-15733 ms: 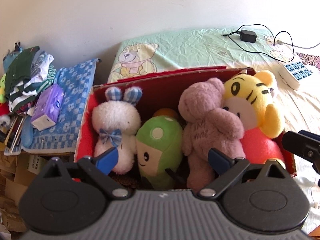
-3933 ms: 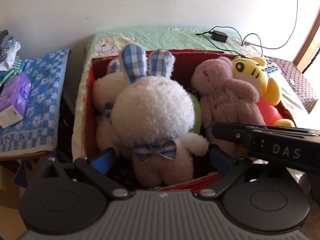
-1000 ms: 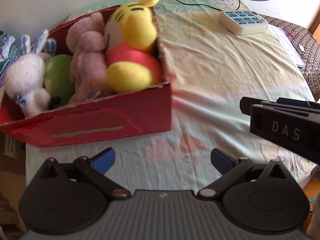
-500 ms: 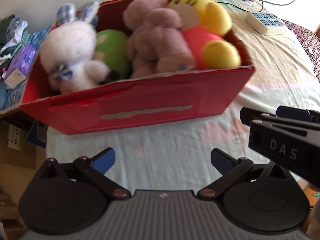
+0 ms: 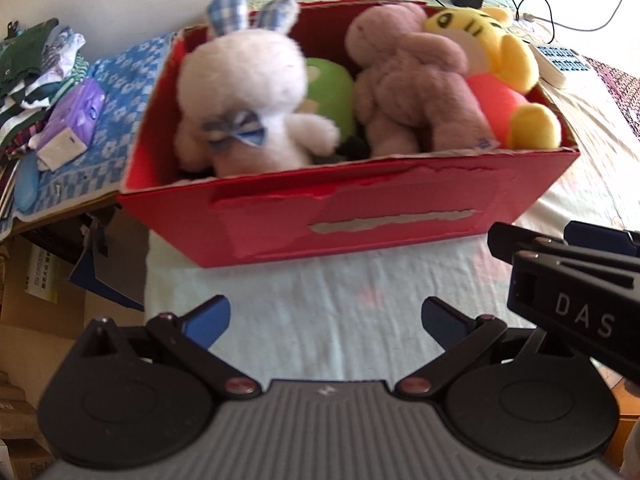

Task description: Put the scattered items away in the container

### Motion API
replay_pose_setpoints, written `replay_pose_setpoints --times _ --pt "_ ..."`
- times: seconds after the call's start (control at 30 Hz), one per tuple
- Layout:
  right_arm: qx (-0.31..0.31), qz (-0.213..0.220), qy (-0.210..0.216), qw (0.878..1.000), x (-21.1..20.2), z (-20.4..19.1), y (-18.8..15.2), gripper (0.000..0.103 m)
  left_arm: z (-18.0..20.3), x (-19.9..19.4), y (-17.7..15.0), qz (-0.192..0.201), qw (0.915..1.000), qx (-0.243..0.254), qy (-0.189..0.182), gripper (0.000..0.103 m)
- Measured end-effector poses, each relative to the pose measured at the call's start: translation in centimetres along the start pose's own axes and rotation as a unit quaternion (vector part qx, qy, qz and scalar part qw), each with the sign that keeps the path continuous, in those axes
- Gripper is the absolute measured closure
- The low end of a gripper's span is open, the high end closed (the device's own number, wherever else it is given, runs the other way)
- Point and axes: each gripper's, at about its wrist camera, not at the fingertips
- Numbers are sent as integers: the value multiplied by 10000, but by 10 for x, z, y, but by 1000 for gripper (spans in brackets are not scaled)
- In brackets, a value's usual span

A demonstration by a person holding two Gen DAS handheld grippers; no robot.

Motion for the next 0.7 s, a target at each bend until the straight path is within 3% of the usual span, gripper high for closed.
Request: replay_pose_setpoints --times 0.27,0.4,0.7 --pt "68 -20 67 10000 -7 -29 2 40 -29 -11 1 90 9999 -8 86 2" --pt "111 97 33 9999 -16 -39 6 34 -38 -17 3 186 9998 -3 85 2" --pt "228 426 3 9988 -36 -45 25 34 -51 -30 22 326 9995 19 54 2"
Point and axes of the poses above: each gripper's, at about its wrist camera, not at the fingertips, and x roughly the way its jaws point, z to its right, y to its top, and after that the axes turned 9 degrees about -y, right-handed
